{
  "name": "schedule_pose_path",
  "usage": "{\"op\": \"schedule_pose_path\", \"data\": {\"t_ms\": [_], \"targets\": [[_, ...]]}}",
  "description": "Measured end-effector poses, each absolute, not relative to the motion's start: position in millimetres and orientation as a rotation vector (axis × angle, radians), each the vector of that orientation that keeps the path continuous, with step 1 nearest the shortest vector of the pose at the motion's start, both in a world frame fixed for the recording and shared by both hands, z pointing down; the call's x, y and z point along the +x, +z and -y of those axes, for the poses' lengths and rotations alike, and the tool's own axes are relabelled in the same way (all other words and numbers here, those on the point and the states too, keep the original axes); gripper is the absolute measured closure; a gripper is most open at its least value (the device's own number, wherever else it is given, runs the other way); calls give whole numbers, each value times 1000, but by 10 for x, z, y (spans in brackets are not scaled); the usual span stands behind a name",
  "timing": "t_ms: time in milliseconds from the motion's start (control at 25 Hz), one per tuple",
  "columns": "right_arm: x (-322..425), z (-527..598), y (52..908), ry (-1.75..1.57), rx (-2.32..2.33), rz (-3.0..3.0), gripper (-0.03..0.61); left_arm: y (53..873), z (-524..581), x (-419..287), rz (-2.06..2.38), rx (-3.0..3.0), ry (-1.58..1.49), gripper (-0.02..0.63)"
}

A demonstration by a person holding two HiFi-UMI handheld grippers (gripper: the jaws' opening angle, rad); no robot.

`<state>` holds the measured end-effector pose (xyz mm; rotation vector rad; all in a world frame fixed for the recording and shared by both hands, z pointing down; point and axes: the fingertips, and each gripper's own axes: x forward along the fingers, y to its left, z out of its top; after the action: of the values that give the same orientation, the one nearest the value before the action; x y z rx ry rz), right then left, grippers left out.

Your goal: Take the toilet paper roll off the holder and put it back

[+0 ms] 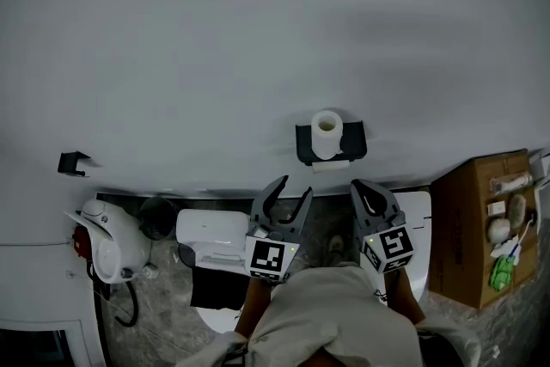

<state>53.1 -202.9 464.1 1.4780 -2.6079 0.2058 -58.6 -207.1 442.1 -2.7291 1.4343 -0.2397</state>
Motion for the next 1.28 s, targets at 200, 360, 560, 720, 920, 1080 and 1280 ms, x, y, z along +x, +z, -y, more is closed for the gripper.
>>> {"op": "schedule_pose_path", "data": {"t_ms": [200, 360, 560, 720, 920, 1080, 1280], "targets": [[560, 2165, 4653, 214, 1448, 2637, 581, 4429, 2179, -526, -1452, -2712, -268, 403], [607, 2255, 4656, 217, 1434, 2646, 581, 4431, 2252, -459, -1460, -2707, -274, 403], [644, 2338, 4664, 217, 1420, 2653, 581, 4445, 2339, -400, -1467, -2703, -281, 403], [670, 2391, 4676, 225, 1408, 2657, 581, 4444, 2404, -360, -1472, -2700, -284, 403], [686, 2460, 4682, 227, 1393, 2664, 581, 4444, 2483, -310, -1476, -2700, -288, 402], [702, 2500, 4682, 232, 1388, 2670, 581, 4461, 2540, -267, -1478, -2703, -300, 402], [731, 2538, 4709, 241, 1382, 2670, 581, 4474, 2614, -196, -1470, -2726, -301, 398]]}}
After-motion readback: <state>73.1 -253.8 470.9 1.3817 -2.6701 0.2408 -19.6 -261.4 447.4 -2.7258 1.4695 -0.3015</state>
